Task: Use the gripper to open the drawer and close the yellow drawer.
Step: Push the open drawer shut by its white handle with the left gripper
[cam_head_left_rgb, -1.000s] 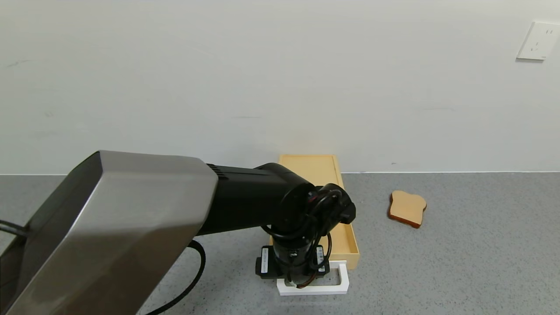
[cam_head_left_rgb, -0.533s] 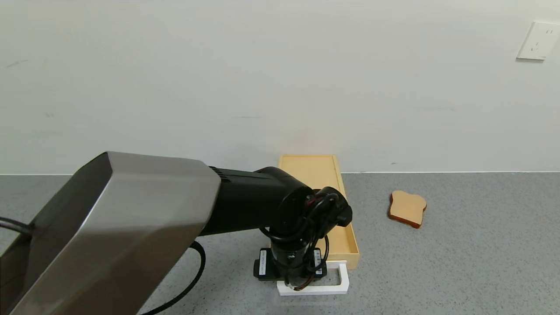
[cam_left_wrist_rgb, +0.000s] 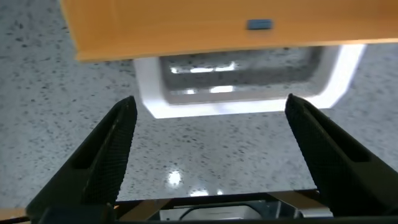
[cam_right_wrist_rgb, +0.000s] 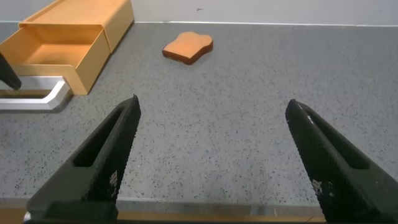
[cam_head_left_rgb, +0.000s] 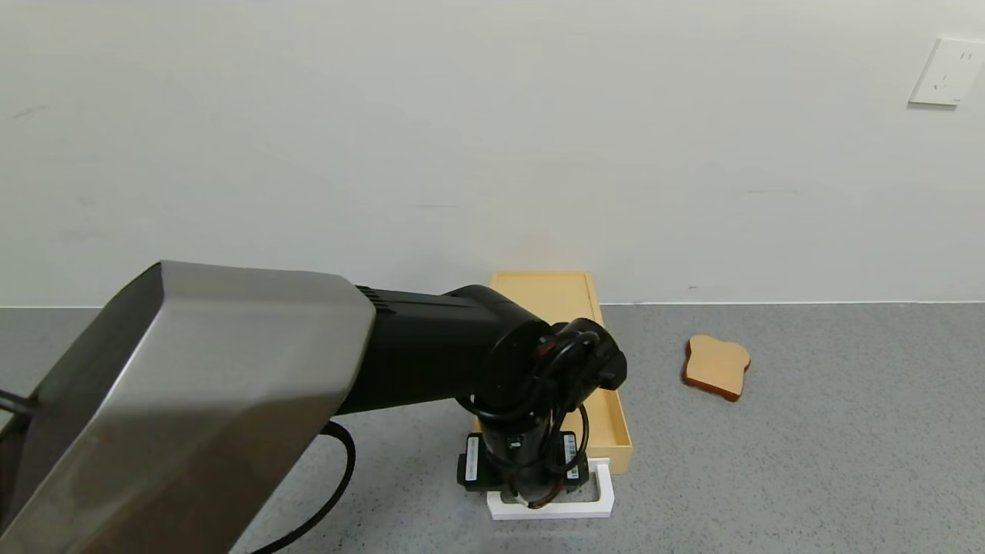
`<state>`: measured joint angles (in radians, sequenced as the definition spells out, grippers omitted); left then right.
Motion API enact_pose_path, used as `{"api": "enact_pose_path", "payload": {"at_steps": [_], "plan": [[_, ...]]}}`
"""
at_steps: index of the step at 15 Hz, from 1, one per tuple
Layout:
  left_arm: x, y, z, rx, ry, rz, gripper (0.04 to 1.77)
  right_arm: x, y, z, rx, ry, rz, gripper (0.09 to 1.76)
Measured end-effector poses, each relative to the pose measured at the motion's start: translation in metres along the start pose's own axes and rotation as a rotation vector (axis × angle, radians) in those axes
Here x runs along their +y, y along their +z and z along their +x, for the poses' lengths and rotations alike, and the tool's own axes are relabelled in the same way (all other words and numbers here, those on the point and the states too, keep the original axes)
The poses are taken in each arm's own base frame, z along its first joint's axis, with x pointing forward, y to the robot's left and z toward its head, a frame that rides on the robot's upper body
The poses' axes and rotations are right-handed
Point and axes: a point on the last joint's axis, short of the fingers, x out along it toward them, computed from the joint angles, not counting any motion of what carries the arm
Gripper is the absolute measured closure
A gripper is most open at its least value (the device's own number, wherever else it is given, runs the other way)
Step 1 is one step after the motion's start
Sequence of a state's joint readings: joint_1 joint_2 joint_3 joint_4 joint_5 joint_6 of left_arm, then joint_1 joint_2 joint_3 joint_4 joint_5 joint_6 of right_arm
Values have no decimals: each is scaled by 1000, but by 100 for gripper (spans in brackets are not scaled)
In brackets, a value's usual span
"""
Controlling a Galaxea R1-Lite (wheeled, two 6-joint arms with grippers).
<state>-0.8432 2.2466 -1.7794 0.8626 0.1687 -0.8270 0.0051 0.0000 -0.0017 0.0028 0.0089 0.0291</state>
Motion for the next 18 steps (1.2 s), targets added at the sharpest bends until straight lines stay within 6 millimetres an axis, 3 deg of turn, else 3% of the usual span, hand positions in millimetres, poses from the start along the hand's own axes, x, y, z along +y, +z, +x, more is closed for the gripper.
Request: {"api": "enact_pose_path", "payload": {"at_steps": [7,12,18], "plan": [[-34,-3,-19,-60,-102,48,9,0,0,0,0,0,0,14],[-59,-16,3,-70,-107,88,9,0,0,0,0,0,0,14],[-62,-13,16,-125,-67,38,9,0,0,0,0,0,0,14]]}}
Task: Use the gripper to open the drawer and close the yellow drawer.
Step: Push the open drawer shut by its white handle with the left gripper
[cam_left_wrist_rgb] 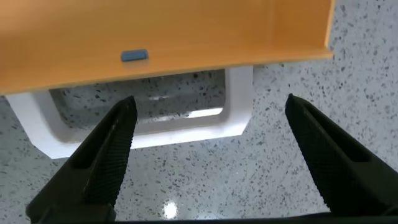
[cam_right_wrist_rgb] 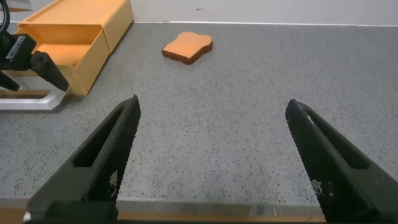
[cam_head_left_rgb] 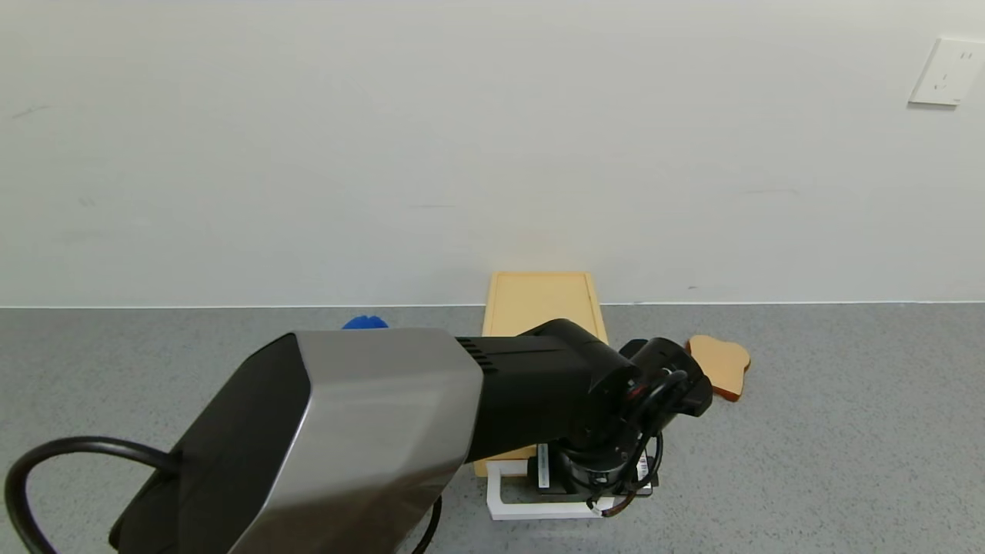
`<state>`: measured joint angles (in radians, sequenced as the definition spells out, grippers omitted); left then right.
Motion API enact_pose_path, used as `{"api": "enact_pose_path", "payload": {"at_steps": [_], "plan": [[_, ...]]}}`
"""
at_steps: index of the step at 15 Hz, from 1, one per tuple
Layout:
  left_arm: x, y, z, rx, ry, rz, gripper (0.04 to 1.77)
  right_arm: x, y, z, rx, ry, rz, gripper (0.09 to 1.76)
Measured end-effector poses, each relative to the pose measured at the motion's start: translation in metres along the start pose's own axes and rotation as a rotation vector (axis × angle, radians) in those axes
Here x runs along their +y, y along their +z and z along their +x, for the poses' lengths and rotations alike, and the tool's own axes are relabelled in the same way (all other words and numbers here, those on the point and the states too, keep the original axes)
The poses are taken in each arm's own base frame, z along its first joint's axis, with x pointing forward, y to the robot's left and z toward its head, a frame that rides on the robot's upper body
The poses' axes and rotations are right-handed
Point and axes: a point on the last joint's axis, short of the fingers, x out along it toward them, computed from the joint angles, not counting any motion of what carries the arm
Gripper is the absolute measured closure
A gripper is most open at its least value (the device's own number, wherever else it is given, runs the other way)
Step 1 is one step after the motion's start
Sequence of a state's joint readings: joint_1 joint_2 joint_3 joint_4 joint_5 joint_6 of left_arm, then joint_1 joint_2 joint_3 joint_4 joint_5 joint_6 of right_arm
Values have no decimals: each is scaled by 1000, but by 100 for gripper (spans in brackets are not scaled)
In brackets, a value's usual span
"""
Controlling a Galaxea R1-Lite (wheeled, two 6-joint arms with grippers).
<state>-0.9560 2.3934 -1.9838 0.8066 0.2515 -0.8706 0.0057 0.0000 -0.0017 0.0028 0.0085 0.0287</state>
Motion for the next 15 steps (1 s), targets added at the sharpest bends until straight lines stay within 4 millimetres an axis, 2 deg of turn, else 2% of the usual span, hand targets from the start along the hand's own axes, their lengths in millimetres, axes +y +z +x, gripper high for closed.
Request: {"api": "enact_pose_path", "payload": {"at_steps": [15], "plan": [[0,3,15,-121,96,-1,9,0,0,0,0,0,0,14]]}}
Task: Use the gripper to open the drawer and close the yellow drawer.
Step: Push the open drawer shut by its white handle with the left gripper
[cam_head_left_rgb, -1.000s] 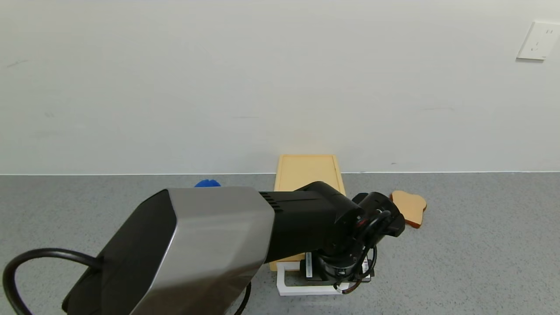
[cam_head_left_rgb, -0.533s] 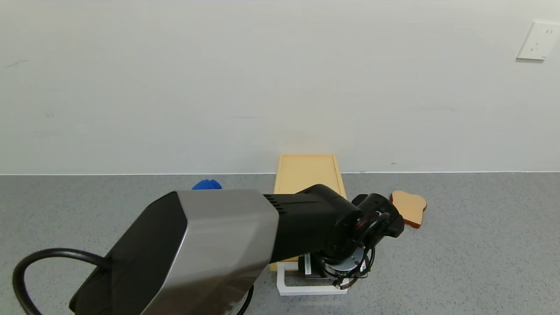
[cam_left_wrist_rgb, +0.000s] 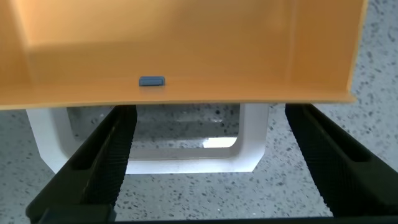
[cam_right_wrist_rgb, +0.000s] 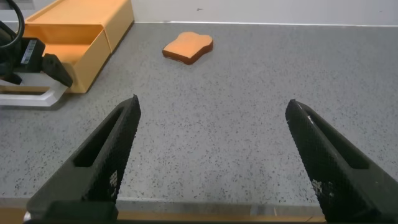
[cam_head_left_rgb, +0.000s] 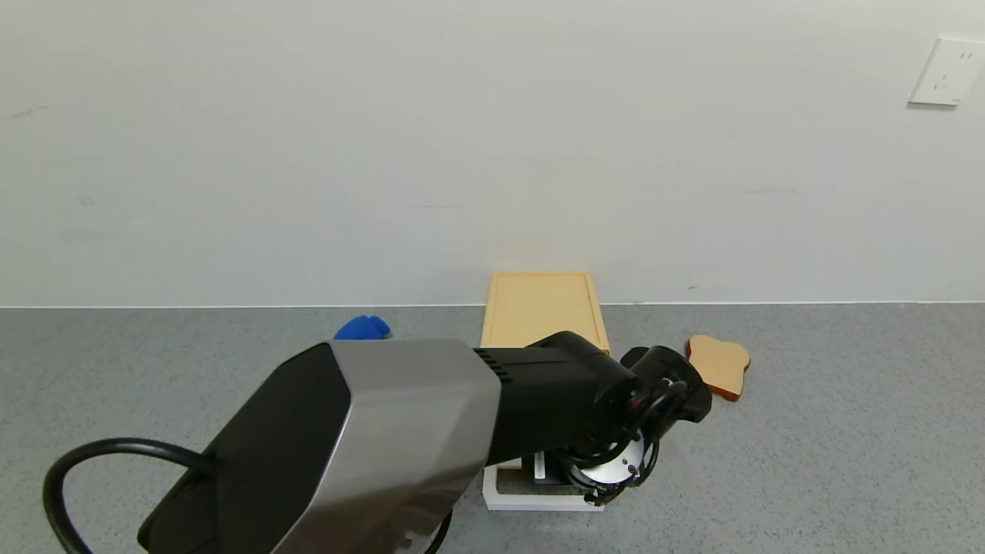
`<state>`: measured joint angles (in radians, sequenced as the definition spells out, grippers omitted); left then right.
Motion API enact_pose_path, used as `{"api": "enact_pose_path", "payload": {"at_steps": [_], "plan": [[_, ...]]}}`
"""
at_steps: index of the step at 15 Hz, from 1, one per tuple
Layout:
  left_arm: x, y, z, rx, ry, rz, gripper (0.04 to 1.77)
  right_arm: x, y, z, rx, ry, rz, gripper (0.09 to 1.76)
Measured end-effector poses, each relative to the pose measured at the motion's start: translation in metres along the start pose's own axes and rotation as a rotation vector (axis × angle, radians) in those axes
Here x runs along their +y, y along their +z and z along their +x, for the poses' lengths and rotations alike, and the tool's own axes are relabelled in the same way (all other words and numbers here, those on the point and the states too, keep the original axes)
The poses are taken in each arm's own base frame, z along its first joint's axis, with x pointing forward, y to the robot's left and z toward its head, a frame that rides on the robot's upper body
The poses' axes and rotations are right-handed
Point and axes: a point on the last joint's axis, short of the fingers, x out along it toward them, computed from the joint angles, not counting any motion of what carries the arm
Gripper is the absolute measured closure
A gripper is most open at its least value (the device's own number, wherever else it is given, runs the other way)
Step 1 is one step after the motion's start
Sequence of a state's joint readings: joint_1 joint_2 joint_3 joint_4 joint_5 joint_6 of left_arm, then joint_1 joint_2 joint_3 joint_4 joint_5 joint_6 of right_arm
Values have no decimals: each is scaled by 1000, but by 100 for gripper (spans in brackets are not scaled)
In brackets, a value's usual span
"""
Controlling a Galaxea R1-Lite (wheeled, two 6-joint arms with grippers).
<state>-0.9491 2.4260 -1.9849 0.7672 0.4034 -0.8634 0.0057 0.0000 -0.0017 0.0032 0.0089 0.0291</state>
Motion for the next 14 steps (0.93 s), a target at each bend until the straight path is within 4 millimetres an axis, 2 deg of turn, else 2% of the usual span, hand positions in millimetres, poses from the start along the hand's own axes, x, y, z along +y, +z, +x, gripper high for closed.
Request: {"api": "enact_pose_path", "payload": {"at_steps": [9,14], "plan": [[0,5,4,-47,7,34,9,0,0,0,0,0,0,14],[0,15,8,-87,-22,50,9,0,0,0,0,-1,0,14]]}}
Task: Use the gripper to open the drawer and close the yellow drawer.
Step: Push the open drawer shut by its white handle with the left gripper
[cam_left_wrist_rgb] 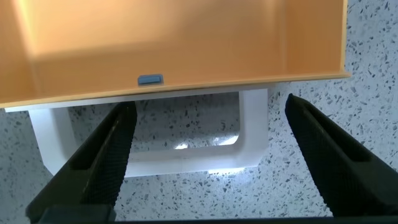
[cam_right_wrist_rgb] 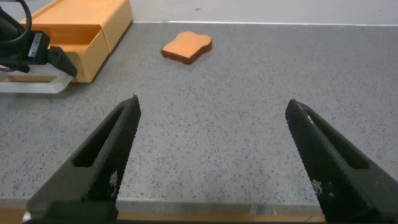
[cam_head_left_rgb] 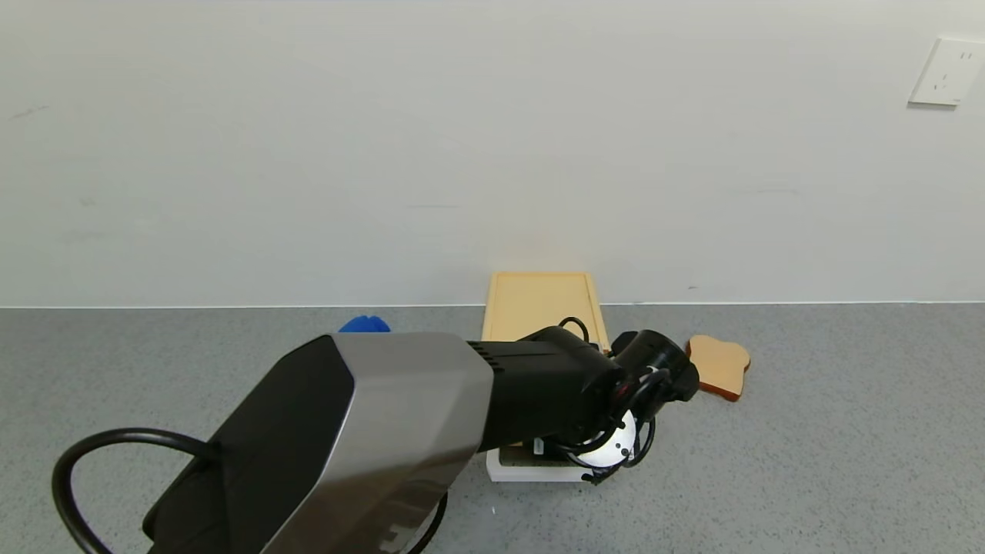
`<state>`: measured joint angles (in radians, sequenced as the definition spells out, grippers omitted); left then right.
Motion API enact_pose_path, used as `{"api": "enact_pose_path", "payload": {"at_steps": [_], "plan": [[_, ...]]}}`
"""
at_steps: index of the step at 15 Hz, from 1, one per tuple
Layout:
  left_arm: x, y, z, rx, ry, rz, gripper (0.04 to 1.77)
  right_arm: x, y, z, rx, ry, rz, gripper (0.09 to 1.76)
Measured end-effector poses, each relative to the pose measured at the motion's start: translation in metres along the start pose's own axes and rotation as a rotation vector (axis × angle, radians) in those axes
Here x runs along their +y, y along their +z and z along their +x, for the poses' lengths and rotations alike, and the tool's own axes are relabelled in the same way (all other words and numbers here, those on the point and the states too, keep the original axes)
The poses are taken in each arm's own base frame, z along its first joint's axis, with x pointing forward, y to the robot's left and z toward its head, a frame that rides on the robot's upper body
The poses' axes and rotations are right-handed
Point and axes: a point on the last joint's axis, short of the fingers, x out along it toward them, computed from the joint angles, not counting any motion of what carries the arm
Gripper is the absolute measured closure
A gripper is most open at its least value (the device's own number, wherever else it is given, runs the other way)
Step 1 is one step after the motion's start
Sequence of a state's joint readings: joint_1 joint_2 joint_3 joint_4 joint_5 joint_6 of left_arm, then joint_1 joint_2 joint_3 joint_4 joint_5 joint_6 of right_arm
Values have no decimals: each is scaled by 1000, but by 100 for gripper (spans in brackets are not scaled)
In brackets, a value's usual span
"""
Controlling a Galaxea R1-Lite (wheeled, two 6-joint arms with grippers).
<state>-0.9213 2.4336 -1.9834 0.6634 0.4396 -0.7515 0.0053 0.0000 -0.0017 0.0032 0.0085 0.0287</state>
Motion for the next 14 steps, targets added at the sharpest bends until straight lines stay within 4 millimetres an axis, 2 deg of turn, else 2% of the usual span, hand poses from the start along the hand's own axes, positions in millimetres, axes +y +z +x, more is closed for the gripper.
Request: {"api": "enact_pose_path", "payload": {"at_steps": [14], "plan": [[12,37,24,-154,-64,31,9,0,0,0,0,1,0,14]]}}
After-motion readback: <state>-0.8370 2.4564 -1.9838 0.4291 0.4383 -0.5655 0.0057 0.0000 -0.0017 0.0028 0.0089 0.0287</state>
